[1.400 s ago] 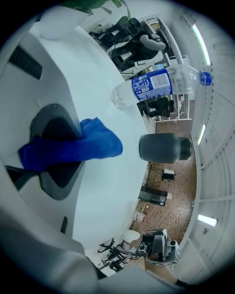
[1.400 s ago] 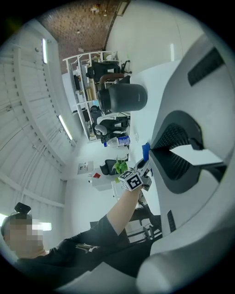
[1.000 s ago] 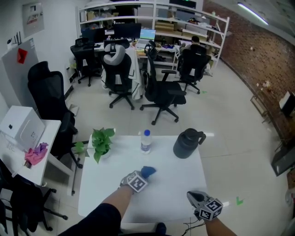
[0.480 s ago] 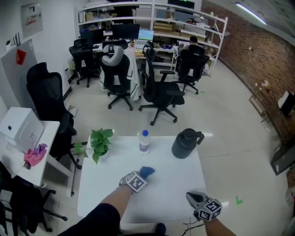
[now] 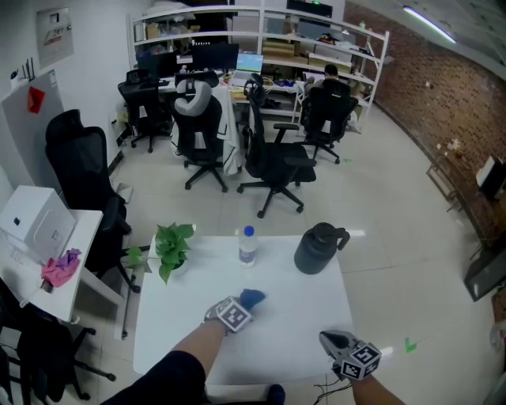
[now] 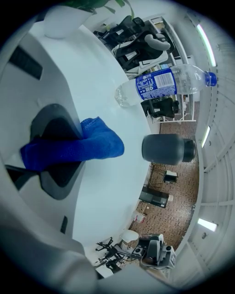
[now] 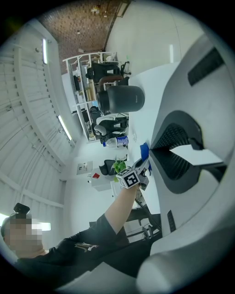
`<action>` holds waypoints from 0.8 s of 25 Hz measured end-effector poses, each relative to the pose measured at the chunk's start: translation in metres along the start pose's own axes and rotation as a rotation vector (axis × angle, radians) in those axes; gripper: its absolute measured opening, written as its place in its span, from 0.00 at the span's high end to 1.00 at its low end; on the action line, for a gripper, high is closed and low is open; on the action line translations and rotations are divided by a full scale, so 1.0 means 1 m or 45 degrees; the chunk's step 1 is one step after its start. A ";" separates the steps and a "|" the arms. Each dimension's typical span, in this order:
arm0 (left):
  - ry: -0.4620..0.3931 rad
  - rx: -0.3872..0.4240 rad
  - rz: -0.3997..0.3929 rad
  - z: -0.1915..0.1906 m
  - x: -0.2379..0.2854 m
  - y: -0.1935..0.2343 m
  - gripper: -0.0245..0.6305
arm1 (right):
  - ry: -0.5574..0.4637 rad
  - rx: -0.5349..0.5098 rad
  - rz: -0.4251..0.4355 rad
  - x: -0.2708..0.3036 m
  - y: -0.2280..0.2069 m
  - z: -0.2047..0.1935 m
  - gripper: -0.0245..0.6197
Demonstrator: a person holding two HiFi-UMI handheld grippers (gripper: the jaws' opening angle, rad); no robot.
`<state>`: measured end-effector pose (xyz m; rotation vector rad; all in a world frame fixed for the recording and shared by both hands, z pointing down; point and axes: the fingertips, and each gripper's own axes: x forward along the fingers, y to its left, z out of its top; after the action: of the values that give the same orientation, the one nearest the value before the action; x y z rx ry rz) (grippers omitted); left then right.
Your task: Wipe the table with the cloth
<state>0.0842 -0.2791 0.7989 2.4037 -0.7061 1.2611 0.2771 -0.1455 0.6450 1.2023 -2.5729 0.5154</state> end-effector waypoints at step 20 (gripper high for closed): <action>-0.049 -0.049 -0.140 -0.030 -0.037 -0.065 0.82 | -0.024 -0.007 0.082 0.022 0.020 0.005 0.94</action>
<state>0.0835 -0.2003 0.7808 2.4062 -0.5951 1.1498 0.2471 -0.1509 0.6446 1.1313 -2.6342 0.5126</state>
